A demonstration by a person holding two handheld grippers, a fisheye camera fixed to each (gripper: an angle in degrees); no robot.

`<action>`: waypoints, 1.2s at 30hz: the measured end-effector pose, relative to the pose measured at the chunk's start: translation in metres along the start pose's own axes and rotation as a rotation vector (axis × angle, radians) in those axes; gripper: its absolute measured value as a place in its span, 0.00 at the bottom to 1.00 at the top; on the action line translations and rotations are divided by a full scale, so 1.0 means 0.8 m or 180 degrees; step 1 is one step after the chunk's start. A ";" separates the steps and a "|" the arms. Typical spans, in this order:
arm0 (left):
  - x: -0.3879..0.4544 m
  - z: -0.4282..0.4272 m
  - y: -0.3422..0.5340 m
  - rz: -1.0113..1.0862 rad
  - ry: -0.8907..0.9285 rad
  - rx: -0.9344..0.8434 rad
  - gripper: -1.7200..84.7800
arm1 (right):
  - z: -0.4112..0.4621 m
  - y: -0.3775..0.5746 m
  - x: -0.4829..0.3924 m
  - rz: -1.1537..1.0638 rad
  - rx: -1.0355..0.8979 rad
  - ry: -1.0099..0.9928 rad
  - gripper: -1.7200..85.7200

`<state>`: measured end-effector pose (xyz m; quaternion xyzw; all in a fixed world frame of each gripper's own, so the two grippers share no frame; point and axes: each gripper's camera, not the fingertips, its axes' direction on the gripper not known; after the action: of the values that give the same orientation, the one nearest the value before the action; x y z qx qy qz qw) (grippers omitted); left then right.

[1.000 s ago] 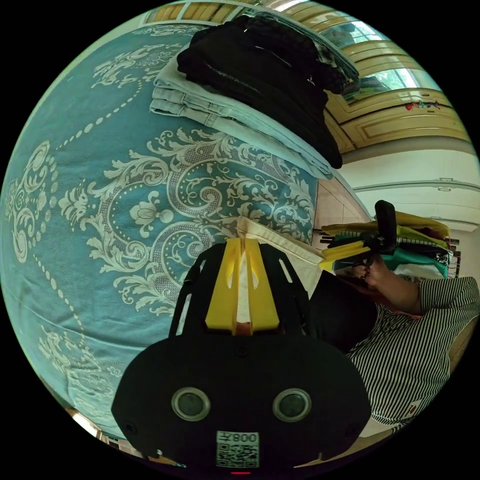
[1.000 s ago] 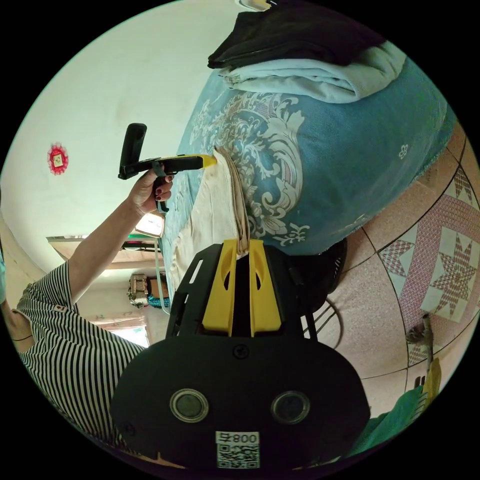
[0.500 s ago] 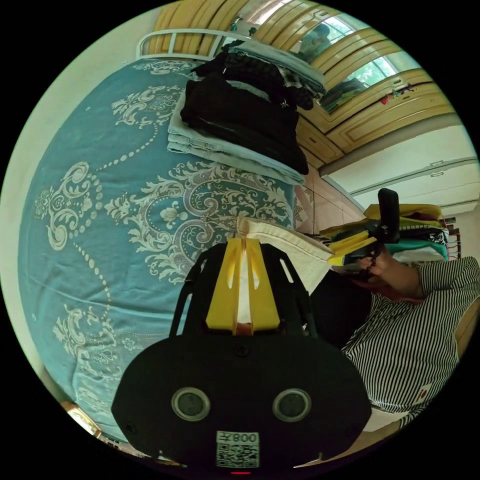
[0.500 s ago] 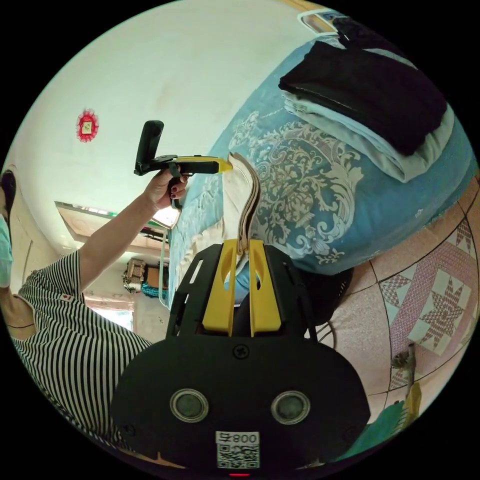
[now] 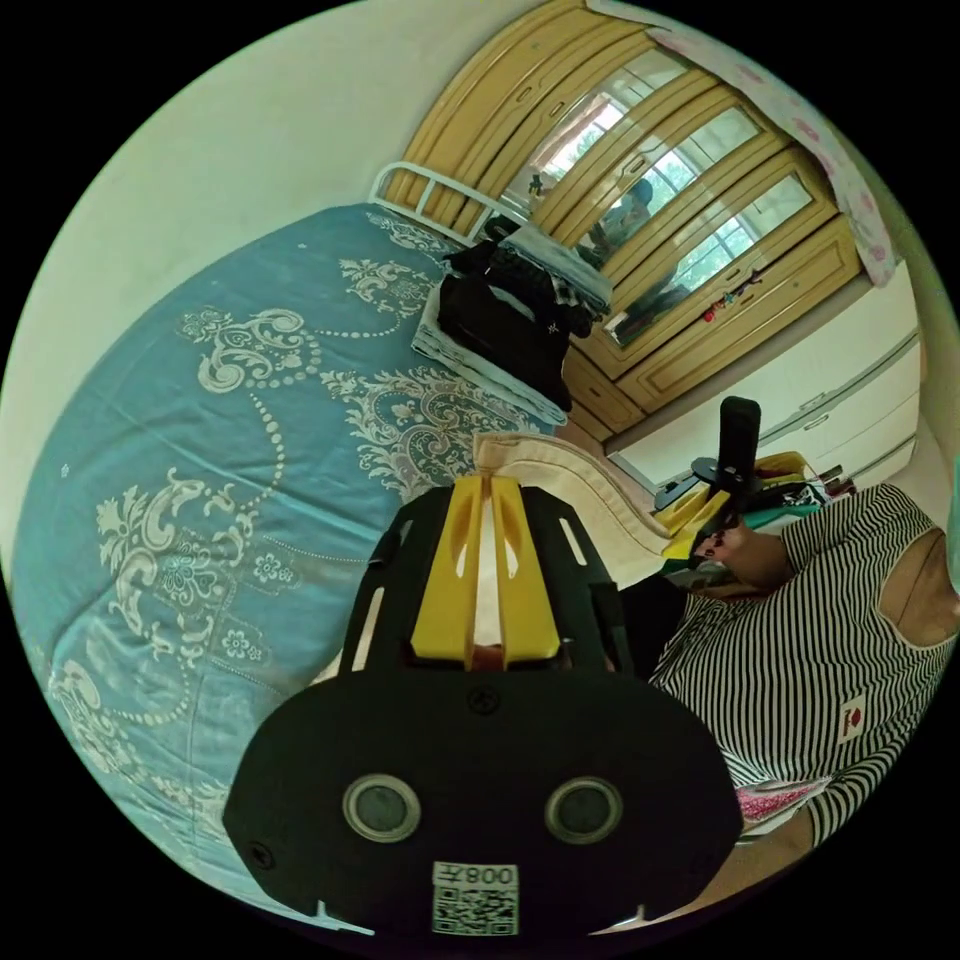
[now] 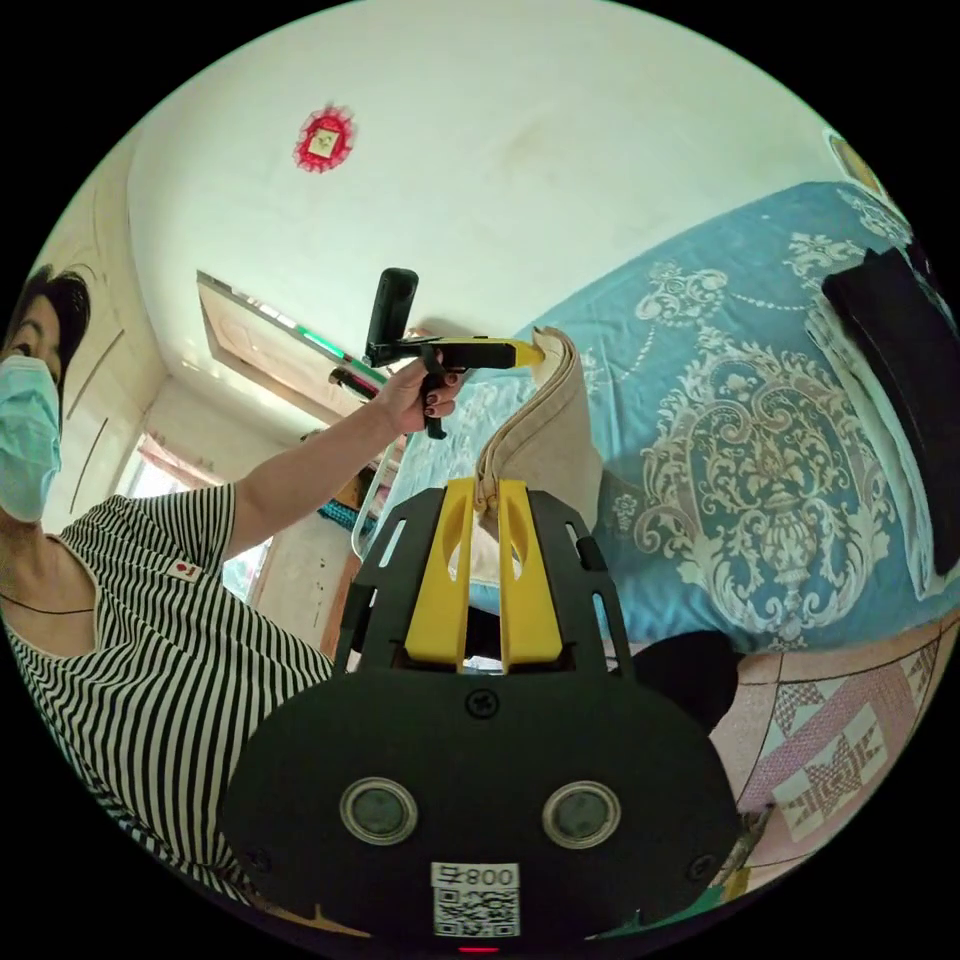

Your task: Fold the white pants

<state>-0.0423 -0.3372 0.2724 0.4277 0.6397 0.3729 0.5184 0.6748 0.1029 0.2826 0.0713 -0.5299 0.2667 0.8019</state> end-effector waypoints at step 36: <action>0.117 -0.373 0.076 -0.1756 0.0001 0.0183 0.02 | 0.559 -0.082 0.007 -0.0480 -0.2565 -0.0052 0.09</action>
<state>-0.3351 -0.2380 0.3512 0.2518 0.7424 0.1994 0.5879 0.3462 -0.1285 0.4901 -0.2077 -0.5915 -0.0223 0.7788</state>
